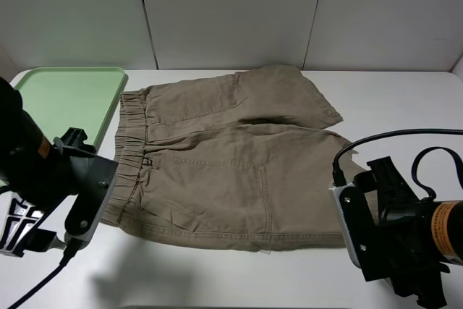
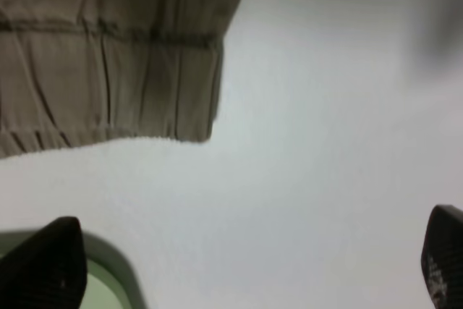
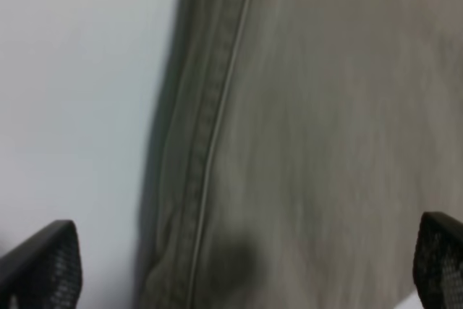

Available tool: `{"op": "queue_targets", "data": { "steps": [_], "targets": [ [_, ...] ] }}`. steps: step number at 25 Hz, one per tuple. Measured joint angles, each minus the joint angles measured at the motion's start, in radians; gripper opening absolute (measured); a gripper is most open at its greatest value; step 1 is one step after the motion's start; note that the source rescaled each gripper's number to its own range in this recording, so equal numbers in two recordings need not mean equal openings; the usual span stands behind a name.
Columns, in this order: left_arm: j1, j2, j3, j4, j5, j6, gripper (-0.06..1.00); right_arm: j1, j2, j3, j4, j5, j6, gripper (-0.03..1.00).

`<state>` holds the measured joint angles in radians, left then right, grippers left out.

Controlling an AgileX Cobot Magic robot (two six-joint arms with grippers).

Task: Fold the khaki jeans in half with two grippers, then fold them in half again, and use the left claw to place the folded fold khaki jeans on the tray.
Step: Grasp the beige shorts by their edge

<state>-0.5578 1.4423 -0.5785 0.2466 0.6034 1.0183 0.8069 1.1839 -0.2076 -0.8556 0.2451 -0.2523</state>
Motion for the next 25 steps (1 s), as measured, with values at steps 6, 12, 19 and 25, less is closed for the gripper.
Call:
{"op": "queue_targets", "data": {
  "steps": [6, 12, 19, 25],
  "targets": [
    [-0.032, -0.002, 0.102, 0.128, -0.101, 0.003, 0.98, -0.012, 0.106, -0.001, -0.320, -0.013, 0.283, 1.00],
    [-0.048, -0.002, 0.161, 0.216, -0.305, -0.070, 0.98, -0.012, 0.119, -0.001, -0.590, 0.027, 0.587, 1.00],
    [-0.048, 0.002, 0.161, 0.238, -0.334, -0.091, 0.98, -0.012, 0.119, 0.001, -0.692, 0.018, 0.756, 1.00],
    [-0.048, 0.002, 0.161, 0.239, -0.349, -0.099, 0.98, -0.012, 0.119, 0.020, -0.714, 0.023, 0.755, 1.00]
  ]
}}
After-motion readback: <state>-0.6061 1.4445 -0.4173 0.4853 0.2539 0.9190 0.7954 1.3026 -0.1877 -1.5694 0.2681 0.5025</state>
